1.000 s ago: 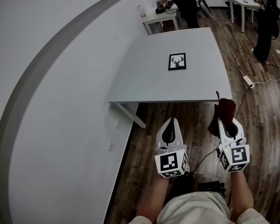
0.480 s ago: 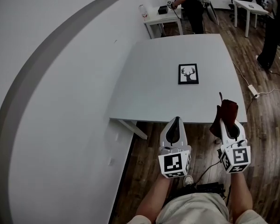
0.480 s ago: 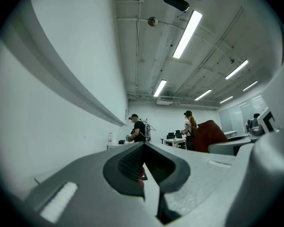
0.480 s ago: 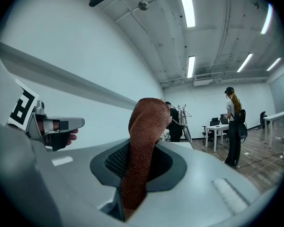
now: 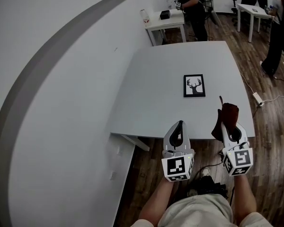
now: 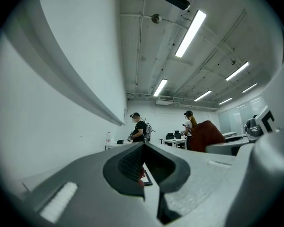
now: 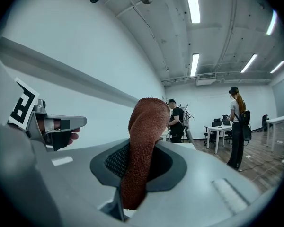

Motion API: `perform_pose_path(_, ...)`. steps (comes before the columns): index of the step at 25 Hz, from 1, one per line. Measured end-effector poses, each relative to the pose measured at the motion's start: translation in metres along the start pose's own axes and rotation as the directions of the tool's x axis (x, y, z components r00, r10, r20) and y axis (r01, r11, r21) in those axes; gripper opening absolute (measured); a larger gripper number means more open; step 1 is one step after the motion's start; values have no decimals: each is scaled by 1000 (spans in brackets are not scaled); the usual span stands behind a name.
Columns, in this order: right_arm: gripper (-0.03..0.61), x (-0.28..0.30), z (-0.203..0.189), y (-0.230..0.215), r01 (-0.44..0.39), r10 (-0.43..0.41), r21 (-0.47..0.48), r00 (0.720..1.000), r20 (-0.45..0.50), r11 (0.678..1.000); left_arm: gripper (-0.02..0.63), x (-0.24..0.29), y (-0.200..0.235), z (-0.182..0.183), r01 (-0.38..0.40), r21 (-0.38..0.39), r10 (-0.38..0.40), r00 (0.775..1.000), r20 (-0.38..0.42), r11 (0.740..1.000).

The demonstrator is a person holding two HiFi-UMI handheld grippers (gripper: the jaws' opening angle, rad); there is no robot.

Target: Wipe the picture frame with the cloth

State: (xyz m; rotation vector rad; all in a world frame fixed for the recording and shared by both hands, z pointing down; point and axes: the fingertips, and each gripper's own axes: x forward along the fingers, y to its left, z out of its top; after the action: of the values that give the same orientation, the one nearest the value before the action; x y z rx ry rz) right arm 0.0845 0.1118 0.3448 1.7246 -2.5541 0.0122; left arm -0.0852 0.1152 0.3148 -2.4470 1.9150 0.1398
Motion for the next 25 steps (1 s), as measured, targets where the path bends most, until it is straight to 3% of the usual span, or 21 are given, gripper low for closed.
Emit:
perform_pose_path(6,95,55,-10,-19,-24,24,2,1000,3,1000,0,53,15,-11,-17,0,17,1000,3,1000)
perform_pose_path(15,95,167,-35,-81,-74,76,29,995,-65,997,0,174,31,-34,-67,-2,67,998,-16,998)
perform_pose_path(21,95,230,-45,-105,-138,139,16,984,-111,990,0,245,31,-49,-40,8,40,998,-50,999)
perform_pose_path(25,95,257,-53,-113,-135,137,21,981,-137,991,0,268,36,-61,-35,-1,35,996,-79,999)
